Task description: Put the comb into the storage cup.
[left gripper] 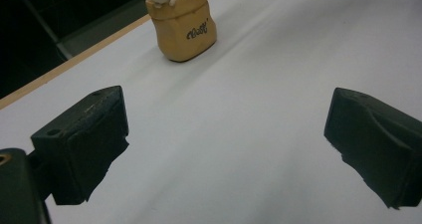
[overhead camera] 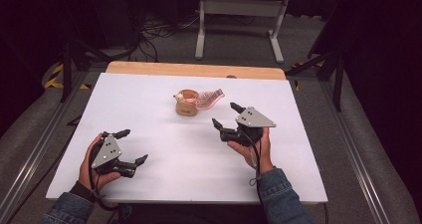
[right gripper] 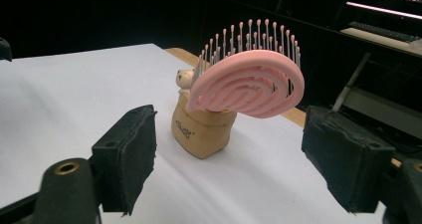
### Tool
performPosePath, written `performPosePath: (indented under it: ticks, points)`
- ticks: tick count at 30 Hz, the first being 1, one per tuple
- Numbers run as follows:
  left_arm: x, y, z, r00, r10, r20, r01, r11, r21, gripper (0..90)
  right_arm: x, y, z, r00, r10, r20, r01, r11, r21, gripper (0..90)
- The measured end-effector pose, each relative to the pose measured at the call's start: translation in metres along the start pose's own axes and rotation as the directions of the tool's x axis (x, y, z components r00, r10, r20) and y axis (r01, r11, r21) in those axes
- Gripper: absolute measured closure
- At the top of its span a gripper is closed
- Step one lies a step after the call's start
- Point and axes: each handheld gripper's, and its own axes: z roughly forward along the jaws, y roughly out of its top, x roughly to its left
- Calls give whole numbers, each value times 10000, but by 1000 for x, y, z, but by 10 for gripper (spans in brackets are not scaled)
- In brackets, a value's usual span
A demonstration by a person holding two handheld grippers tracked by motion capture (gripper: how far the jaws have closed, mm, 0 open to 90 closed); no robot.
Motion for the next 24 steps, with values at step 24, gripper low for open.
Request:
performPosePath:
  ticks: [24]
  points:
    - [0, 0, 1, 10000, 74, 28, -74, 9999, 74, 46, 8, -1, -9, 9996, -196, -181, 194, 9998, -104, 108]
